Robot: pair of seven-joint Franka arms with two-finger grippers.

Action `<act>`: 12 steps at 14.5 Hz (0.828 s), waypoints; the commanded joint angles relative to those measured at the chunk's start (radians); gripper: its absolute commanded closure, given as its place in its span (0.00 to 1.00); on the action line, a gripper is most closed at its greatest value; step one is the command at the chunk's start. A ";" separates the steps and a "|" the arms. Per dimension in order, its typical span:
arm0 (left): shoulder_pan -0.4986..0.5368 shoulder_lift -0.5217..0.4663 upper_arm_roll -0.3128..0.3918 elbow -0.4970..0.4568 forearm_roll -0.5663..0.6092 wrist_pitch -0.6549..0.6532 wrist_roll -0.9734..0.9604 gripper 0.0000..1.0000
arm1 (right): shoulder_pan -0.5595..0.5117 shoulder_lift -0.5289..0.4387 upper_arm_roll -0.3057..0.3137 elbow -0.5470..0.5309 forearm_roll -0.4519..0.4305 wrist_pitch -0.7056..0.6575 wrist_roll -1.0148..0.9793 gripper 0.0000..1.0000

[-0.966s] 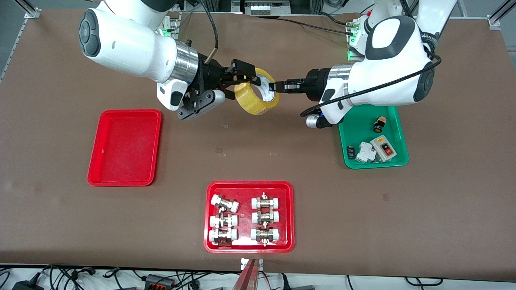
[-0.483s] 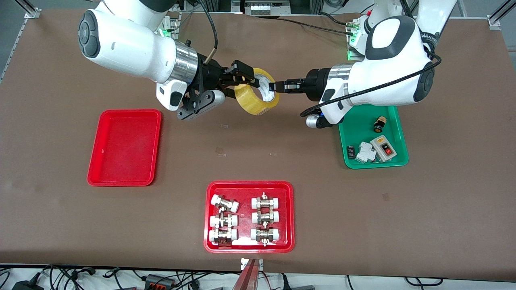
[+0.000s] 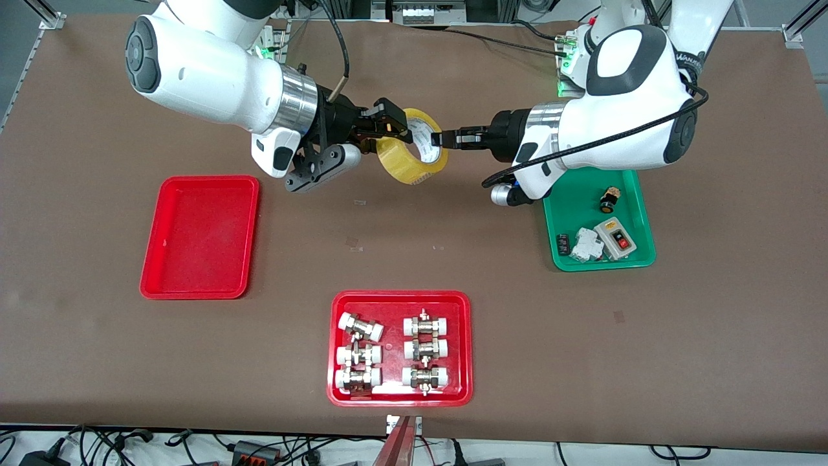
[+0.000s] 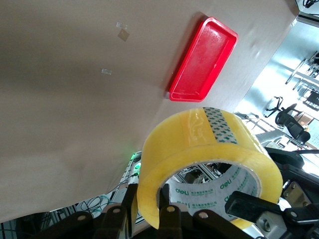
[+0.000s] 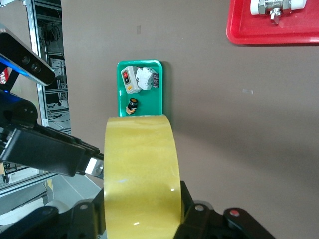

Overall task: Left arm passes tape to right arm into tray
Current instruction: 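Open the left gripper to release the tape to the right gripper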

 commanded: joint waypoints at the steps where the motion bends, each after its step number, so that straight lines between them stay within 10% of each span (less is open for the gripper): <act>1: 0.008 0.004 -0.007 0.024 -0.011 -0.012 -0.009 0.75 | -0.005 0.010 0.000 0.029 0.013 -0.018 0.012 0.68; 2: 0.008 0.004 -0.005 0.022 -0.011 -0.024 -0.009 0.19 | -0.006 0.010 0.000 0.029 0.013 -0.018 0.012 0.68; 3: 0.011 0.002 0.001 0.024 -0.008 -0.040 0.003 0.00 | -0.006 0.010 0.000 0.029 0.013 -0.018 0.011 0.68; 9: 0.101 -0.016 0.004 0.050 0.012 -0.176 0.006 0.00 | -0.013 0.011 -0.005 0.022 0.006 -0.020 -0.023 0.68; 12: 0.136 -0.021 0.002 0.125 0.222 -0.297 0.006 0.00 | -0.060 0.062 -0.005 0.010 0.006 -0.020 -0.041 0.68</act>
